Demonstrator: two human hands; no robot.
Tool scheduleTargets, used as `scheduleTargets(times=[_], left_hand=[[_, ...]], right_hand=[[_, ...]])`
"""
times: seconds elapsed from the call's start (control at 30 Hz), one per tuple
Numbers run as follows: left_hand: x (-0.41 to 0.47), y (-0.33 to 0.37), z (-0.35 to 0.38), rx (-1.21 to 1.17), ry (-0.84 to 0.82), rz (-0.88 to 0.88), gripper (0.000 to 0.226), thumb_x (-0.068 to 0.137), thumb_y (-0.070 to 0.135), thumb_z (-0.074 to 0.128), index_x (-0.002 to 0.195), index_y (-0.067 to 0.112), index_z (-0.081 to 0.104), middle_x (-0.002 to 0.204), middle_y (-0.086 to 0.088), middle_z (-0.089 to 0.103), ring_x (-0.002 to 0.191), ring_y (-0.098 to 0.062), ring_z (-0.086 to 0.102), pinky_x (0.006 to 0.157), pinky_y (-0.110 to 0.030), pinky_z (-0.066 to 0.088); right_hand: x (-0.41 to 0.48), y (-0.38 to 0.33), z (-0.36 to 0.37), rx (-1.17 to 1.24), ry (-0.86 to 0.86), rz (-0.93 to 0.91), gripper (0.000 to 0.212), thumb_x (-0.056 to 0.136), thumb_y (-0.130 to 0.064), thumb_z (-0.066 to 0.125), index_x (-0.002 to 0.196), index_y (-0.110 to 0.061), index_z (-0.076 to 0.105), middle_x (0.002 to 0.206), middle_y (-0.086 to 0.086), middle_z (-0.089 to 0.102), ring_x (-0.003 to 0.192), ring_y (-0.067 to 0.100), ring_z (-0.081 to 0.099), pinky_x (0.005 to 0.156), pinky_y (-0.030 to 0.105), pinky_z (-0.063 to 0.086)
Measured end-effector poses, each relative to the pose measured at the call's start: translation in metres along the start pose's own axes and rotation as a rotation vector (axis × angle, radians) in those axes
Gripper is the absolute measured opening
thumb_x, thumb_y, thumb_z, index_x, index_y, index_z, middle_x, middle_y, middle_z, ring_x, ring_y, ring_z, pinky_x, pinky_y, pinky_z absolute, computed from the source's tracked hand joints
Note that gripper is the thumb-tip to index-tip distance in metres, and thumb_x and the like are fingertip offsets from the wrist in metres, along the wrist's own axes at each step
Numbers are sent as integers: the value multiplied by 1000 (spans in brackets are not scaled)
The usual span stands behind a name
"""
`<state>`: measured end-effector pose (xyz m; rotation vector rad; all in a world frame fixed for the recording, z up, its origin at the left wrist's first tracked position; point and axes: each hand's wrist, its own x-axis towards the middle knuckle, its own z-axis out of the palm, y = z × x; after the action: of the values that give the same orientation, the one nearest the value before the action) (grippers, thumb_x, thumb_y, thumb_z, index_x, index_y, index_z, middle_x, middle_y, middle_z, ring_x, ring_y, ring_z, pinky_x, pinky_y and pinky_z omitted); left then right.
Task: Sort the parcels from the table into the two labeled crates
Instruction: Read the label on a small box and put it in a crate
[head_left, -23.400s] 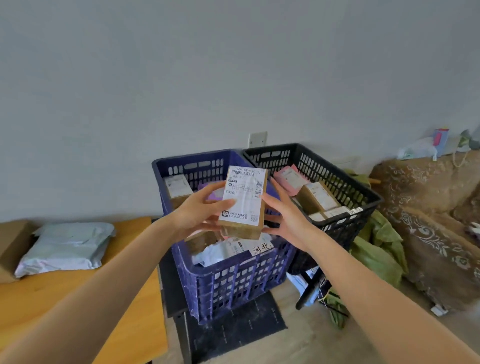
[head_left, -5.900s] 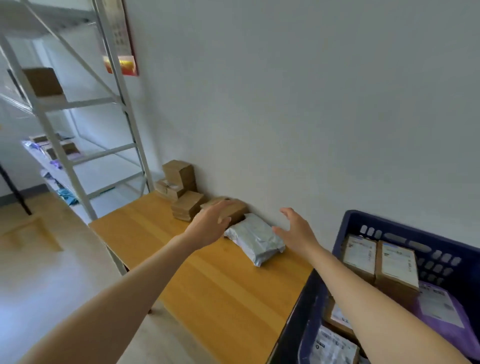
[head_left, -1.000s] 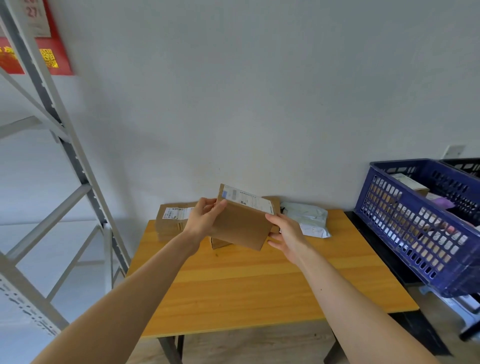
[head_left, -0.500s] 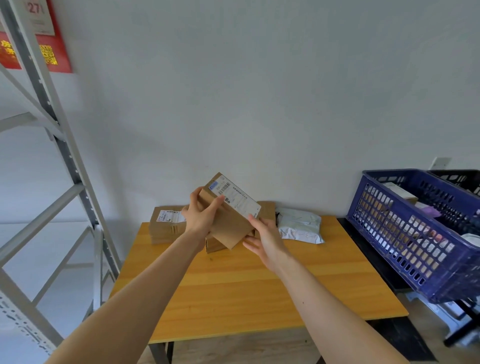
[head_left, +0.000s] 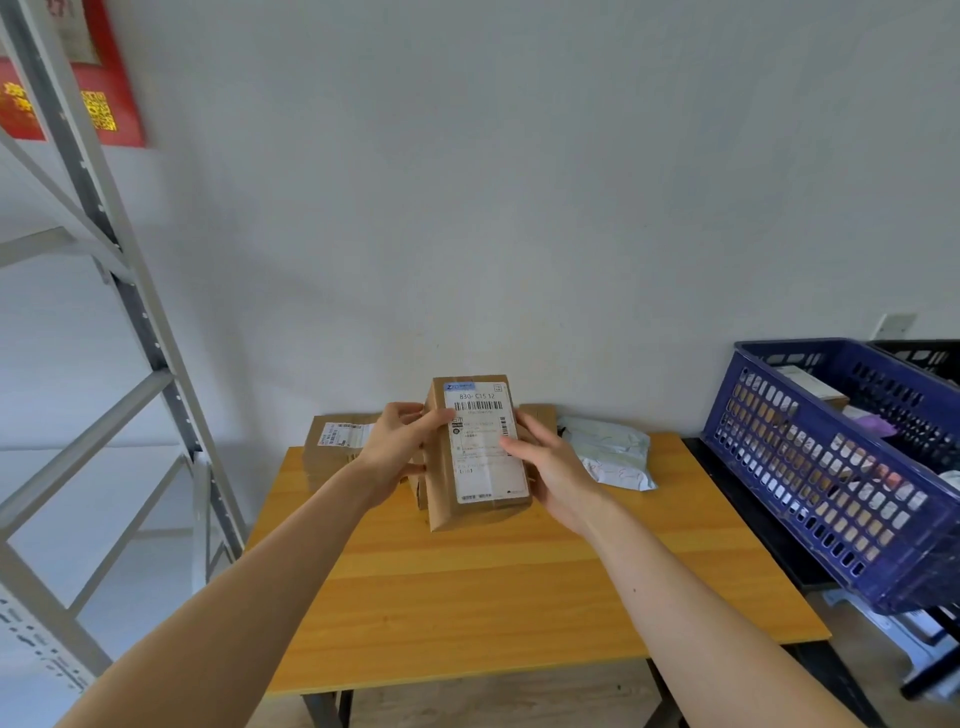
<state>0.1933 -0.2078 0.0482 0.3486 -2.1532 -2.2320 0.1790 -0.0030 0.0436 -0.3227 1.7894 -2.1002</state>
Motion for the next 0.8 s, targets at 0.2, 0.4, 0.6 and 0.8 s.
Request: scheduleTargets(times=[0.2, 0.4, 0.6, 0.8], left_hand=[[0, 2, -1, 6, -143, 12, 48, 80, 39, 73, 123, 27, 57, 109, 0, 71, 96, -21, 71, 72, -45, 60], [-5, 8, 0, -26, -219, 57, 47, 82, 22, 74, 124, 22, 53, 119, -1, 68, 95, -19, 71, 68, -38, 59], [-16, 11, -1, -26, -260, 73, 47, 85, 21, 71, 128, 21, 52, 124, -2, 65, 98, -20, 70, 71, -40, 59], [-29, 4, 7, 58, -406, 68, 74, 84, 16, 71, 146, 35, 36, 139, 10, 53, 113, -22, 63, 95, -54, 50]], right_hand=[[0, -5, 0, 6, -3, -49, 56, 89, -2, 62, 140, -22, 48, 128, 0, 64, 118, 21, 60, 96, 39, 49], [-6, -12, -1, 0, 30, -97, 53, 92, -4, 60, 138, -27, 48, 125, -6, 65, 117, 19, 60, 86, 34, 51], [-16, -11, 1, -16, 56, -120, 50, 93, -6, 60, 135, -32, 50, 120, -12, 67, 112, 13, 63, 84, 32, 53], [-38, -2, -9, 9, 120, -127, 45, 91, -10, 63, 126, -38, 57, 121, -10, 68, 110, 13, 65, 87, 33, 53]])
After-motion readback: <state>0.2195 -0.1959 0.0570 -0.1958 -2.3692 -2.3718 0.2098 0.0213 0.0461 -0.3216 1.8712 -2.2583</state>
